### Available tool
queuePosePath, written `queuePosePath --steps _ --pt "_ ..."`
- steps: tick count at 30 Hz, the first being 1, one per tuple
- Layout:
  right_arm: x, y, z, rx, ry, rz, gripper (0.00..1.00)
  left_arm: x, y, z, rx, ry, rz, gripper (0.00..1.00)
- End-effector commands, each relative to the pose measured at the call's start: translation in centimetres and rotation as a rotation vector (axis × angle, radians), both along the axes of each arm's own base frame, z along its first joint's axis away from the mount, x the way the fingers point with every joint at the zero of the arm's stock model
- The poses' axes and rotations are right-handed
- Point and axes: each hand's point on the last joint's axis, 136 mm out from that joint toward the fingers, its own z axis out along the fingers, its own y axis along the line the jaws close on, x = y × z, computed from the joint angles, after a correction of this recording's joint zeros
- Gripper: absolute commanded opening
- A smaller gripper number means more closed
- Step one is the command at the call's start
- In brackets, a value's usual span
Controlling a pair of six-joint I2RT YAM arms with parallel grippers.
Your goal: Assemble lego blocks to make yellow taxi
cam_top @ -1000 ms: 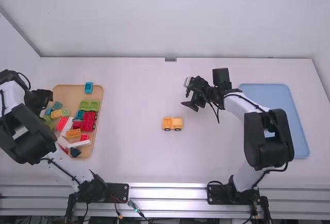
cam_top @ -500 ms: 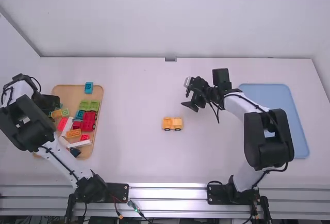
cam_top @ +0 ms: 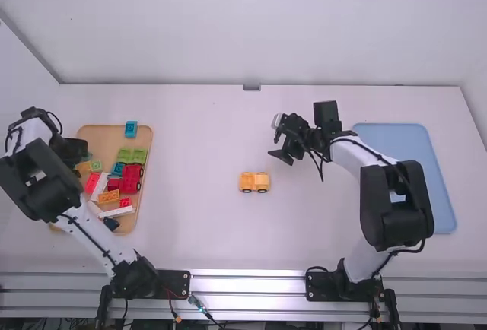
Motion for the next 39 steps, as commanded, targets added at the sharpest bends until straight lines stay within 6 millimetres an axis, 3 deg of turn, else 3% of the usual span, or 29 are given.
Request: queuePosePath --steps 1,5,11,18,21,33,39 --pt "0.3 0.1 1.2 0.01 -0.023 0.001 0.99 0.1 -0.3 -1.2 -0.009 0.026 0.001 0.71" --pt "0.1 0.1 1.0 0.007 -0.011 0.001 0.99 0.0 -0.3 -1.8 -0.017 0.035 0.009 0.7" --pt "0.1 0.1 1.0 0.007 -0.008 0.002 0.99 -0.3 -0.3 -2.4 -0.006 0.051 0.036 0.61" --pt "0.0 0.0 1.0 0.006 -0.004 0.001 0.99 -0.9 -0.3 -3.2 0.006 0.073 0.06 0.62" --pt "0.1 0.1 1.0 0.007 -0.007 0.001 0.99 -1.2 -0.5 -4.0 0.003 0.073 0.089 0.58" --pt "-0.2 0.1 0.9 0.005 0.004 0.003 0.99 -0.4 -0.4 -4.1 0.006 0.036 0.085 0.5" --pt "-0.3 0.0 0.8 0.004 0.011 0.002 0.99 -0.6 -0.6 -4.3 0.002 0.04 0.084 0.4"
